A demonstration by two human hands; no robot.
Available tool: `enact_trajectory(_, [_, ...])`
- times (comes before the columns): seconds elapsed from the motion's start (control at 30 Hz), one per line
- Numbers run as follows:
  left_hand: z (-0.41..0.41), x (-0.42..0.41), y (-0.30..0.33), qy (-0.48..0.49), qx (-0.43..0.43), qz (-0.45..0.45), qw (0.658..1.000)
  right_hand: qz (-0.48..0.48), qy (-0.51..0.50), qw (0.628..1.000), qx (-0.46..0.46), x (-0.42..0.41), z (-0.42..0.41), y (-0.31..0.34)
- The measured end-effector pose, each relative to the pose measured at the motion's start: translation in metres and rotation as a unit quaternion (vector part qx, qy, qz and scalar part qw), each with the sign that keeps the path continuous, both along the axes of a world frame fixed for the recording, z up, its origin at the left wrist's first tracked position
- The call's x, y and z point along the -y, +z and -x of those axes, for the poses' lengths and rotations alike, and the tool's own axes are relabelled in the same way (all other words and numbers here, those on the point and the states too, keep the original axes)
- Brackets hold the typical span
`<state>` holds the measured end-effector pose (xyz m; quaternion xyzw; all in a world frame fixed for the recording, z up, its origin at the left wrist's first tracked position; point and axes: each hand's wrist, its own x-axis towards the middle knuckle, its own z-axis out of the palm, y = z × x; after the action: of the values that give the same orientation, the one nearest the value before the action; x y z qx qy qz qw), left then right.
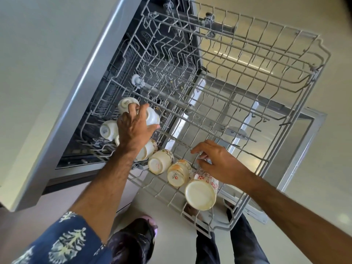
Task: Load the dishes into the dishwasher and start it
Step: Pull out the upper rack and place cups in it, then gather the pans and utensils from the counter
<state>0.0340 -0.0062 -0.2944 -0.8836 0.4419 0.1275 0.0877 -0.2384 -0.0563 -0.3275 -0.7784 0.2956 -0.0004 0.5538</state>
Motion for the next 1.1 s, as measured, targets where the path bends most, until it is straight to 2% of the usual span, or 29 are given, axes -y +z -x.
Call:
enact_trajectory(0.2, [0.0,-0.009,0.01,-0.042,0.026,-0.046,0.998,0.009,0.022,1.0,0.004,0.006,-0.006,0.007])
enact_trajectory(0.4, [0.042,-0.039,0.04,-0.02,-0.024,-0.041,0.999,0.016,0.035,0.999,0.022,0.006,-0.017,0.028])
enact_trajectory(0.57, [0.097,-0.096,0.078,-0.018,-0.041,-0.031,0.999,0.066,0.106,0.992,-0.006,-0.005,-0.026,0.07])
enact_trajectory(0.73, [0.135,-0.152,0.131,0.02,-0.028,0.002,0.999,0.196,0.212,0.954,-0.078,-0.023,-0.023,0.128])
enact_trajectory(0.87, [0.157,-0.199,0.173,0.087,-0.05,-0.007,0.995,0.26,0.262,0.926,-0.083,-0.054,-0.005,0.18])
enact_trajectory(1.0, [0.177,-0.26,0.217,0.154,-0.044,0.036,0.986,0.305,0.304,0.902,-0.042,-0.107,0.009,0.233])
enact_trajectory(1.1, [0.196,-0.336,0.247,0.188,-0.013,0.07,0.98,0.349,0.359,0.866,0.006,-0.169,0.003,0.271])
